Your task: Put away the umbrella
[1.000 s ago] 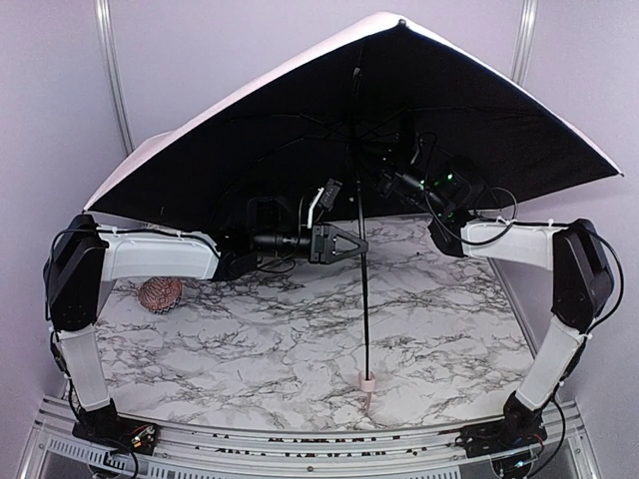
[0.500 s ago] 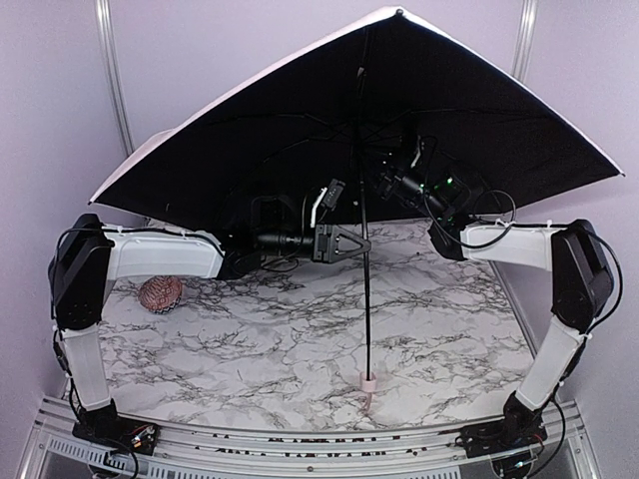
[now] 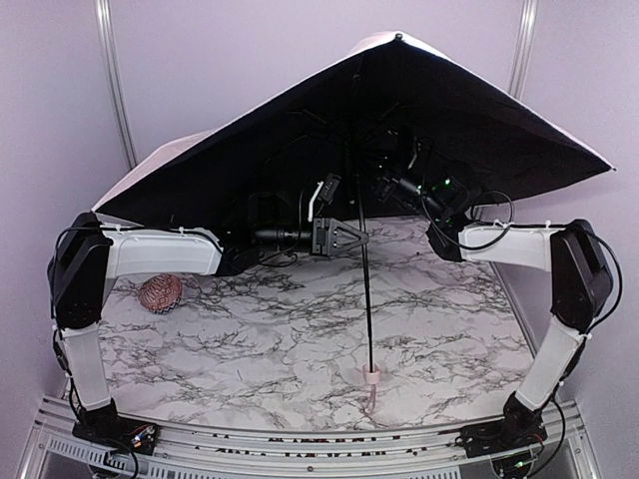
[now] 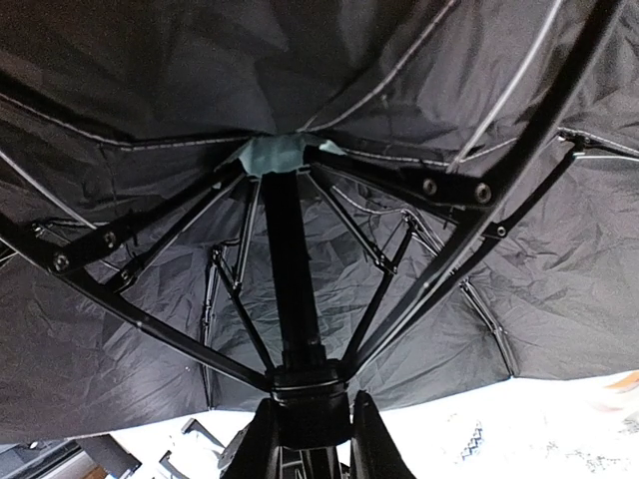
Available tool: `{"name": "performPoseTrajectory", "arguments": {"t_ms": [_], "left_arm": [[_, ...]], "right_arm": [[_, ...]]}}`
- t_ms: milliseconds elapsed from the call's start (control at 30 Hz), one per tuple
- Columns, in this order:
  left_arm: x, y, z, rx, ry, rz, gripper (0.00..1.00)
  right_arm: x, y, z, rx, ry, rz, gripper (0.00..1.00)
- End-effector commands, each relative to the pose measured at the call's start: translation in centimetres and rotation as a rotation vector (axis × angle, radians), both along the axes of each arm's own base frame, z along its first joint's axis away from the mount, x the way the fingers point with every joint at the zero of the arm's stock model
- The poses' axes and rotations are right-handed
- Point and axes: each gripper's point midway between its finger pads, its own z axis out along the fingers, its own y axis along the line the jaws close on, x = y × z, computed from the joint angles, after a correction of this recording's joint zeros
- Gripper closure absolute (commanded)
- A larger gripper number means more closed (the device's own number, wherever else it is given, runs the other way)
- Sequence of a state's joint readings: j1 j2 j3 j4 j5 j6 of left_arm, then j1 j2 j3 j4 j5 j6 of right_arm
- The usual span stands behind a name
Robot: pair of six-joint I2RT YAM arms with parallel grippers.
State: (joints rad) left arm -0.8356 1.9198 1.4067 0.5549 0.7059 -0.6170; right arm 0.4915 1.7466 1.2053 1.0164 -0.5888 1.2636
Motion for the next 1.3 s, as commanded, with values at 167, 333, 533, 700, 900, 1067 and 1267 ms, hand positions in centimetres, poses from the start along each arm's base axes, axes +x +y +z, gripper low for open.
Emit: {"name": "performPoseTrajectory", "arguments": {"t_ms": [167, 333, 533, 700, 900, 1067, 1267], "left_arm": [[0.7, 1.0, 4.0, -0.075, -0.085, 0.066, 1.0], [1.4, 1.0, 3.0, -0.055, -0.073, 0.099, 1.0], [1.6, 0.6, 2.1, -0.04, -0.067, 0.112, 1.0], [1.6, 0.4, 1.6, -0.03, -0.07, 0.118, 1.0], [1.2, 0.1, 1.2, -0.023, -0.068, 0.106, 1.0], [1.2, 0.1, 1.1, -0.021, -0.069, 0.103, 1.0], [1.2, 0.2, 1.3, -0.023, -0.076, 0.106, 1.0]], "right_arm": [[1.4, -0.5, -1.0, -0.234, -0.081, -0.187, 0.76], [1.4, -1.1, -2.6, -0.457, -0.177, -0.406, 0.57], [0.8, -0.8, -1.8, -0.616, -0.291, -0.617, 0.51], [0.6, -0.9, -1.4, -0.684, -0.345, -0.732, 0.5], [2.4, -0.8, -0.3, -0.743, -0.369, -0.809, 0.55], [3.4, -0.5, -0.2, -0.785, -0.401, -0.847, 0.66], [3.8, -0.2, -0.5, -0.818, -0.393, -0.848, 0.72]]}}
